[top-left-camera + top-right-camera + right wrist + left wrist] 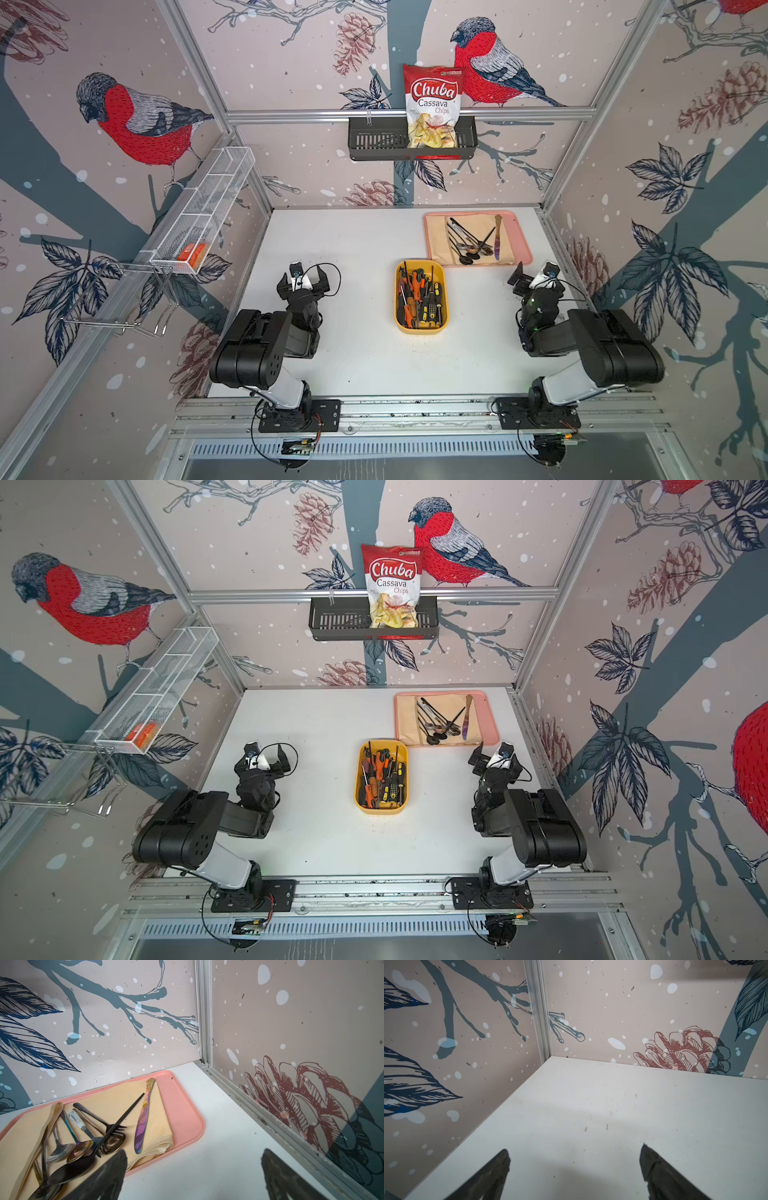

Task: Take out the screwdriver from the storage box
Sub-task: Pick up the screwdriver from the storage box.

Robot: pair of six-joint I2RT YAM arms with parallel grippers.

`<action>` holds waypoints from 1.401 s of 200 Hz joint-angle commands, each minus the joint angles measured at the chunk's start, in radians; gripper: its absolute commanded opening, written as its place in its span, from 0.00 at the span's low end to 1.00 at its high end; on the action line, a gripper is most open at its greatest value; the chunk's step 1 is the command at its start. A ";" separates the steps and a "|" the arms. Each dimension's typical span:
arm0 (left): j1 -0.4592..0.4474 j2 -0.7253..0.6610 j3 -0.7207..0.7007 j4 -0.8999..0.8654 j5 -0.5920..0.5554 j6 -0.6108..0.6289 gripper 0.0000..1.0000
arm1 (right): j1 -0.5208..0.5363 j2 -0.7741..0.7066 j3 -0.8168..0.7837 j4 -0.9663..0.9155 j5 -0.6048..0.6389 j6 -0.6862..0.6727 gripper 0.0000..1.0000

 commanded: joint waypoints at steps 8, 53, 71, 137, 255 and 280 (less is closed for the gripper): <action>0.003 -0.001 0.006 0.015 0.010 -0.001 0.99 | -0.001 -0.005 0.001 0.000 -0.023 0.012 1.00; 0.003 -0.003 0.005 0.016 0.010 -0.001 0.99 | -0.001 -0.004 0.000 0.000 -0.023 0.012 1.00; 0.003 -0.003 0.005 0.017 0.010 -0.001 0.99 | 0.000 -0.005 0.000 0.000 -0.023 0.012 1.00; 0.003 -0.011 -0.006 0.028 0.012 -0.001 0.99 | 0.009 -0.013 -0.002 0.004 0.025 0.014 1.00; -0.049 -0.491 0.233 -0.821 0.042 -0.411 0.99 | -0.076 -0.459 0.321 -0.855 -0.520 0.460 1.00; -0.048 -0.529 0.282 -0.976 0.220 -0.447 0.88 | -0.053 -0.493 0.363 -0.927 -0.615 0.499 1.00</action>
